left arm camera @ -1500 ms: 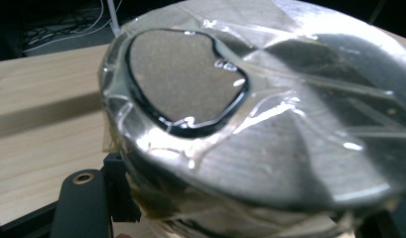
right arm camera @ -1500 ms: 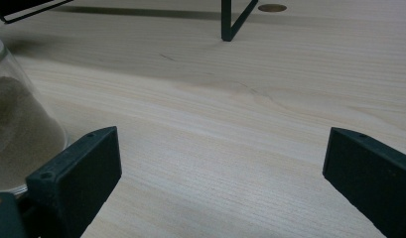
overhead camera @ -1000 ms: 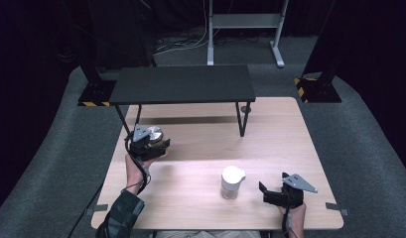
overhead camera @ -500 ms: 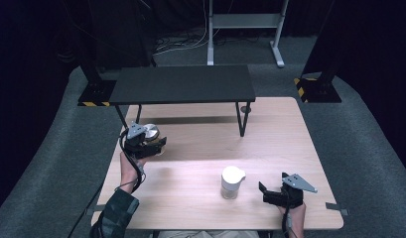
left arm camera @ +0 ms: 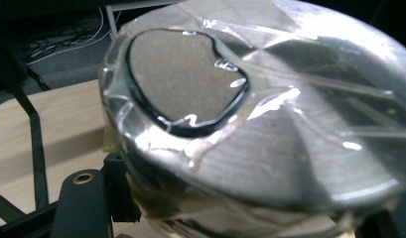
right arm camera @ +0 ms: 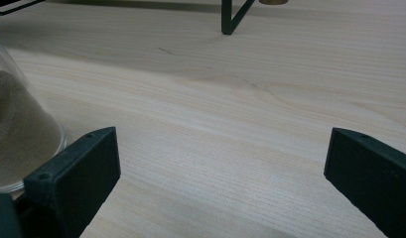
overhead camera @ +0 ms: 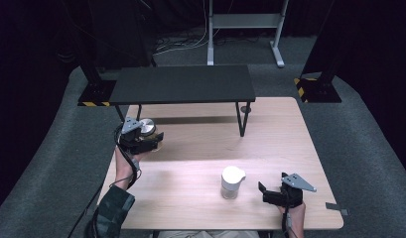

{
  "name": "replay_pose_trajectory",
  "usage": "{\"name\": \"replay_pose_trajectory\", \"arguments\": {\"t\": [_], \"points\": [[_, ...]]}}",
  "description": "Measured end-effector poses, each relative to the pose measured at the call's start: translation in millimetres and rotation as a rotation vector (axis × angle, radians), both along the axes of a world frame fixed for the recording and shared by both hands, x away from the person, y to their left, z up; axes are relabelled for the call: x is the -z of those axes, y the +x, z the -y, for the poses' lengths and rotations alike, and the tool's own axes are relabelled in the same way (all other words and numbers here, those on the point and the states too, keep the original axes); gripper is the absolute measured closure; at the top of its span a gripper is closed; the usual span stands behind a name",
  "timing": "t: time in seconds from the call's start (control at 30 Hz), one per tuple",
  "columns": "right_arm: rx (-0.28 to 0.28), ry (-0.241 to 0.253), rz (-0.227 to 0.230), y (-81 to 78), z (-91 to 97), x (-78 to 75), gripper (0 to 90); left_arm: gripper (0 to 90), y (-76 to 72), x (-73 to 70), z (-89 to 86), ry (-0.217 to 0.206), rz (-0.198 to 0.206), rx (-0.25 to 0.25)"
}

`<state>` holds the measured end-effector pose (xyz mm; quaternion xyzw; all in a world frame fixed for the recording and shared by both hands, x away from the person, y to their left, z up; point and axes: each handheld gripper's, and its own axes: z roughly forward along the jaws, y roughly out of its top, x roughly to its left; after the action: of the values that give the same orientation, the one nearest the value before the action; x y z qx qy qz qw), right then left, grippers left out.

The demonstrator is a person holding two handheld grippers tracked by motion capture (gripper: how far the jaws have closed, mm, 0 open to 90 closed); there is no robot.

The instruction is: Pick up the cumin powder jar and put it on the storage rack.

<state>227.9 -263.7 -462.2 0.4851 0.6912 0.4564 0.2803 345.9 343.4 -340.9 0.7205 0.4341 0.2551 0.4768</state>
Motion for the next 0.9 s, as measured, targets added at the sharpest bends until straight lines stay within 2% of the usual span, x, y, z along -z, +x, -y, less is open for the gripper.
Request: {"name": "replay_pose_trajectory", "arguments": {"t": [0.9], "points": [[0.004,-0.010,-0.009,1.3,-2.0,-1.5,0.2,30.5,11.0,-40.7,-5.3,0.003,0.039,0.032]]}}
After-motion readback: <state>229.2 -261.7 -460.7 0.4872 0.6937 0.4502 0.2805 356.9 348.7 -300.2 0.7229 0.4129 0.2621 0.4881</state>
